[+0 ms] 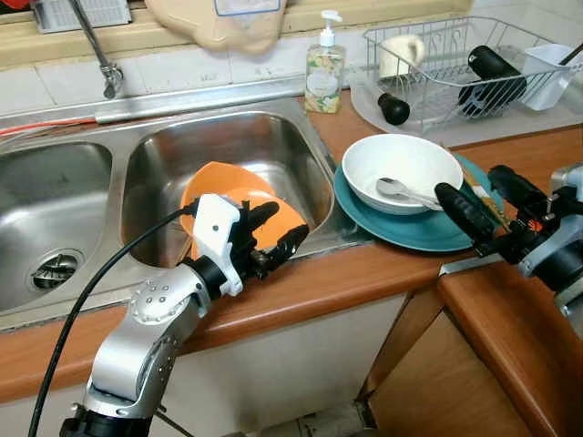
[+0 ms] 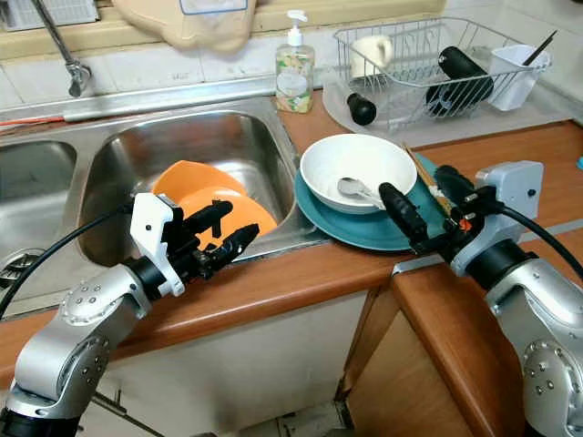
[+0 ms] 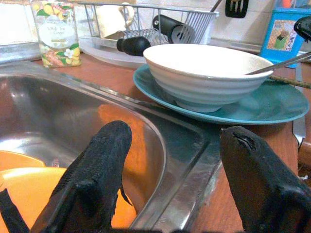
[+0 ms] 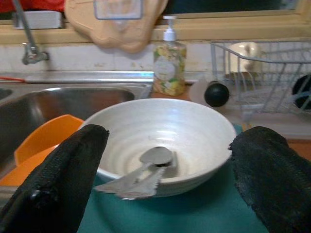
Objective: Kitchen organization
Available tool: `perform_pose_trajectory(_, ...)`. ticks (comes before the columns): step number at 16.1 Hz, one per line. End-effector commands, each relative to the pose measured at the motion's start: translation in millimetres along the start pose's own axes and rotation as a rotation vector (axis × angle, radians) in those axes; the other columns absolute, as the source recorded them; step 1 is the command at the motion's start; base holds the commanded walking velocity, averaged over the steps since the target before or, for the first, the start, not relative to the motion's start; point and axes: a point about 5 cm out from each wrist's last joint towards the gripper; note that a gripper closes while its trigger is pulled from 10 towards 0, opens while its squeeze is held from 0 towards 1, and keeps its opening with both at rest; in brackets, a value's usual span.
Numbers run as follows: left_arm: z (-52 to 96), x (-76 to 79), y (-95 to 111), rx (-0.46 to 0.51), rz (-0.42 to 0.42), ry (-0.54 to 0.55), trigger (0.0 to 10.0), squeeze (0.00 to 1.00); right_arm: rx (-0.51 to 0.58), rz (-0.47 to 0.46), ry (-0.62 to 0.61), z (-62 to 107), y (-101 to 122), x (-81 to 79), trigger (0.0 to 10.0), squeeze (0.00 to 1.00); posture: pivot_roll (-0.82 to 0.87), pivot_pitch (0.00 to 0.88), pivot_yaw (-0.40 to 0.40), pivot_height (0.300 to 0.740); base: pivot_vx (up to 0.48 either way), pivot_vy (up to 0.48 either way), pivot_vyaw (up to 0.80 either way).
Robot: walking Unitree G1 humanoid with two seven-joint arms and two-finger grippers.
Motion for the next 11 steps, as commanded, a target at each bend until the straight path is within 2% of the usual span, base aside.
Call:
perform_pose_trajectory(1, 0.9, -1.8, 4, 0.007, -0.015, -0.004, 10.0, 0.0, 0.018, 0.001, -0.014, -2.5, 3, 1.0, 10.0, 0.0, -0.19, 0.0, 0.056, 0.74, 0.0, 0.0, 0.0)
perform_pose_trajectory(4, -0.1, -2.1, 4, 0.009, -0.014, -0.002, 10.0, 0.0, 0.023, -0.021, -0.015, -1.7, 4, 2.9, 10.0, 0.0, -0.2, 0.0, 0.056, 0.74, 0.0, 0.0, 0.0)
perform_pose_trajectory(5, -0.7, -1.7, 4, 0.011, -0.012, -0.004, 10.0, 0.0, 0.01, -0.028, -0.007, -1.7, 2, 2.8, 9.7, 0.0, -0.2, 0.0, 0.057, 0.74, 0.0, 0.0, 0.0)
perform_pose_trajectory(6, -1.2, -1.3, 4, 0.011, -0.012, -0.006, 10.0, 0.0, -0.006, -0.03, 0.006, -1.5, 0, 1.7, 8.6, 0.0, -0.2, 0.0, 0.058, 0.74, 0.0, 0.0, 0.0)
perform_pose_trajectory(7, -1.6, -0.9, 4, 0.012, -0.012, -0.008, 10.0, 0.0, -0.022, -0.034, 0.001, -1.5, -4, 2.1, 4.5, 0.0, -0.2, 0.0, 0.059, 0.74, 0.0, 0.0, 0.0)
perform_pose_trajectory(8, -2.2, -0.6, 4, 0.013, -0.012, -0.011, 10.0, 0.0, -0.044, -0.031, -0.029, -2.3, -8, 5.4, 2.0, 0.0, -0.2, 0.0, 0.06, 0.74, 0.0, 0.0, 0.0)
perform_pose_trajectory(9, -2.8, 0.3, 5, 0.018, -0.007, -0.021, 10.0, 0.0, -0.049, -0.032, -0.036, -3.2, -11, 6.3, 1.5, 0.0, -0.2, 0.0, 0.062, 0.74, 0.0, 0.0, 0.0)
perform_pose_trajectory(10, -3.1, 1.3, 5, 0.021, -0.003, -0.031, 10.0, 0.0, -0.047, -0.035, -0.033, -3.9, -11, 5.6, 0.2, 0.0, -0.2, 0.0, 0.062, 0.74, 0.0, 0.0, 0.0)
perform_pose_trajectory(11, -3.1, 3.4, 6, 0.023, 0.005, -0.05, 10.0, 0.0, -0.043, -0.039, -0.023, -5.0, -11, 4.0, 0.0, 0.0, -0.21, 0.0, 0.066, 0.74, 0.0, 0.0, 0.0)
Point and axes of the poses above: a point about 5 cm out from each wrist's last joint towards the gripper, its own z axis pointing back from the gripper into the wrist, its own y axis along the axis of the wrist's last joint, x = y × z, and after that the axes turned 15 degrees about -z, right-handed
